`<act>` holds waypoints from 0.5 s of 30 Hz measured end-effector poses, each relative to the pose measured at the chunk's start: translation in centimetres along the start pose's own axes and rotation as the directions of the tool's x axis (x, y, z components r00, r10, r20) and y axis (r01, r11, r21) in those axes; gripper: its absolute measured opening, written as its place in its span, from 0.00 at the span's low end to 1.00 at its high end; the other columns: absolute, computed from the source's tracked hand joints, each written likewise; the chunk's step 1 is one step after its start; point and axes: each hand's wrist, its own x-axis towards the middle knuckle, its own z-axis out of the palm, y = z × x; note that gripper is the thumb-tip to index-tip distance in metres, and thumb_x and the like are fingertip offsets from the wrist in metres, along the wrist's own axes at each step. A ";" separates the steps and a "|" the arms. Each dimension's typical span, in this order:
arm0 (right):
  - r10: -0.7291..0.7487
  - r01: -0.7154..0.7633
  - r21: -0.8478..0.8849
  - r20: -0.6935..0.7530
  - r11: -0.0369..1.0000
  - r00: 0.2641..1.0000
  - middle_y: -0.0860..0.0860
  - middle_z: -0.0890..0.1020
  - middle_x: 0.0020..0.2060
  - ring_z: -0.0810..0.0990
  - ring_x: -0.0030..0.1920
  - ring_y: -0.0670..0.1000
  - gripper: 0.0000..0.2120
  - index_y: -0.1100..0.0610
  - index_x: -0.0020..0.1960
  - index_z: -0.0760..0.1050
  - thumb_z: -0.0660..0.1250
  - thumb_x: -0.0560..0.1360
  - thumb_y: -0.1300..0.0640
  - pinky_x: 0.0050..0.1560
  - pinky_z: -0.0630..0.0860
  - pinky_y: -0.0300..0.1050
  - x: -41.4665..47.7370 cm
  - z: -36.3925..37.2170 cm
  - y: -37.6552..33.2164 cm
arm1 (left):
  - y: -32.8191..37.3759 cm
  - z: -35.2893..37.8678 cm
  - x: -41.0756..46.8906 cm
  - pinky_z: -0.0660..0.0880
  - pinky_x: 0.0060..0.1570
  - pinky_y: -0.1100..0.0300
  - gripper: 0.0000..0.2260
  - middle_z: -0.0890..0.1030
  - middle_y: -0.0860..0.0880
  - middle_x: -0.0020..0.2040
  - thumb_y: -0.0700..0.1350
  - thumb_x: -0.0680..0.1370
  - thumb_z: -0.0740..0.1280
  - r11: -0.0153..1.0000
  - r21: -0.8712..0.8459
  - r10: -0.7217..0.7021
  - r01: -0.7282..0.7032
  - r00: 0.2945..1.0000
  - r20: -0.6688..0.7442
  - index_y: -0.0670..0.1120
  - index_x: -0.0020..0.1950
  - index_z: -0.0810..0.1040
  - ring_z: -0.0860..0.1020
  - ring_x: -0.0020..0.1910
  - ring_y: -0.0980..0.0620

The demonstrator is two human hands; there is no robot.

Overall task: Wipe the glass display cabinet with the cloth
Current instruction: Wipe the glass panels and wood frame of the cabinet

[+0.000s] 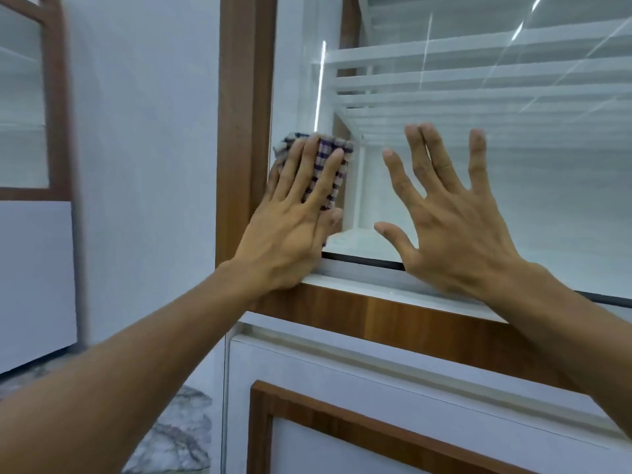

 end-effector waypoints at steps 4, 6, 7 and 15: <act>0.006 -0.006 -0.001 -0.015 1.000 1.000 0.64 0.40 0.81 0.39 0.82 0.61 0.39 0.59 0.83 0.43 0.45 0.81 0.36 0.76 0.44 0.76 0.1 0.3 -0.4 | 4.6 2.0 -1.7 0.29 0.78 0.45 0.34 0.30 0.39 0.81 0.58 0.85 0.48 0.971 -0.143 -0.189 0.190 0.982 0.016 0.44 0.83 0.35 0.29 0.80 0.42; 0.013 -0.012 0.020 -0.031 1.000 0.999 0.64 0.41 0.81 0.39 0.82 0.61 0.39 0.59 0.83 0.44 0.45 0.81 0.36 0.75 0.44 0.77 0.1 0.3 -0.4 | 5.4 2.3 -1.0 0.30 0.78 0.43 0.34 0.31 0.39 0.81 0.59 0.85 0.47 0.965 -0.156 -0.213 0.210 0.977 -0.005 0.44 0.82 0.34 0.29 0.80 0.41; 0.015 -0.014 0.029 -0.039 0.999 0.999 0.64 0.41 0.81 0.40 0.82 0.61 0.39 0.59 0.83 0.45 0.46 0.81 0.37 0.75 0.44 0.77 0.1 0.2 -0.4 | 5.5 2.3 -0.5 0.30 0.78 0.44 0.34 0.31 0.39 0.82 0.59 0.85 0.48 0.958 -0.161 -0.245 0.238 0.969 -0.026 0.45 0.82 0.35 0.30 0.81 0.42; -0.039 0.043 0.034 -0.111 0.998 0.993 0.61 0.48 0.82 0.44 0.83 0.59 0.31 0.61 0.82 0.50 0.49 0.83 0.49 0.75 0.43 0.77 1.0 0.9 -0.7 | 8.9 2.4 0.2 0.23 0.74 0.51 0.33 0.22 0.45 0.78 0.61 0.85 0.43 0.822 -0.294 -0.501 0.488 0.865 0.036 0.51 0.78 0.23 0.21 0.76 0.49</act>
